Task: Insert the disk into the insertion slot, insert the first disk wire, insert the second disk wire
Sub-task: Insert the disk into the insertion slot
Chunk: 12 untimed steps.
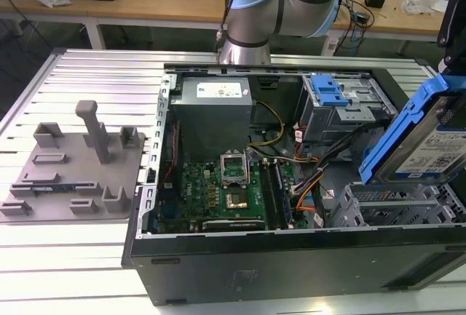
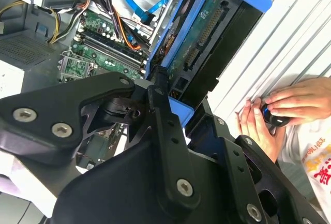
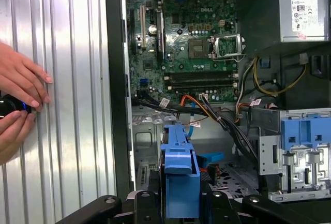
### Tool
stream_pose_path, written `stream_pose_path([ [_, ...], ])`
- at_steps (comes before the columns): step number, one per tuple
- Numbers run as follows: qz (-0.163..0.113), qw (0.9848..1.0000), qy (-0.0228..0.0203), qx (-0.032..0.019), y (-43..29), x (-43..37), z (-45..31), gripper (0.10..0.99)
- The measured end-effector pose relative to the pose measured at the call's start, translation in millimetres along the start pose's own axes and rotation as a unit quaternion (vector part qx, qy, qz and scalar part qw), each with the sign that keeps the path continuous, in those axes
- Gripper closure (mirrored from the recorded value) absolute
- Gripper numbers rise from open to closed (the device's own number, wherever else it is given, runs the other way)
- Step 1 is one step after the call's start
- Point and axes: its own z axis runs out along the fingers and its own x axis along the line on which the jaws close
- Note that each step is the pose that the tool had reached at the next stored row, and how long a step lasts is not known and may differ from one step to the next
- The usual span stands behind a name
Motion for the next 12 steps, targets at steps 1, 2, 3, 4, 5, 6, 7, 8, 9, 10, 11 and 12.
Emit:
stream_pose_path([
  [1, 0.000, 1.0000, 0.0005, 0.0000, -0.3, 0.0, 0.5, 0.722],
  [2, -0.002, 1.0000, 0.0007, 0.0000, -0.6, 0.0, 1.2, 0.722],
  [3, -0.003, 1.0000, 0.0008, -0.0001, -0.6, 0.1, 1.6, 0.722],
  [4, -0.004, 1.0000, 0.0009, -0.0002, -0.6, 0.1, 2.3, 0.722],
  [5, -0.005, 1.0000, 0.0010, -0.0002, -0.6, 0.1, 2.7, 0.722],
  [6, -0.006, 1.0000, 0.0010, -0.0003, -0.6, 0.1, 3.0, 0.722],
  [7, -0.008, 1.0000, 0.0011, -0.0003, -0.6, 0.1, 3.6, 0.722],
  [8, -0.008, 1.0000, 0.0012, -0.0004, -0.6, 0.1, 4.0, 0.722],
  [9, -0.009, 1.0000, 0.0012, -0.0004, -0.6, 0.2, 4.3, 0.722],
  [10, -0.009, 1.0000, 0.0012, -0.0004, -0.6, 0.2, 4.7, 0.722],
  [11, -0.009, 1.0000, 0.0013, -0.0004, -0.6, 0.2, 5.1, 0.722],
  [12, -0.009, 1.0000, 0.0014, -0.0004, -0.6, 0.2, 5.5, 0.722],
])
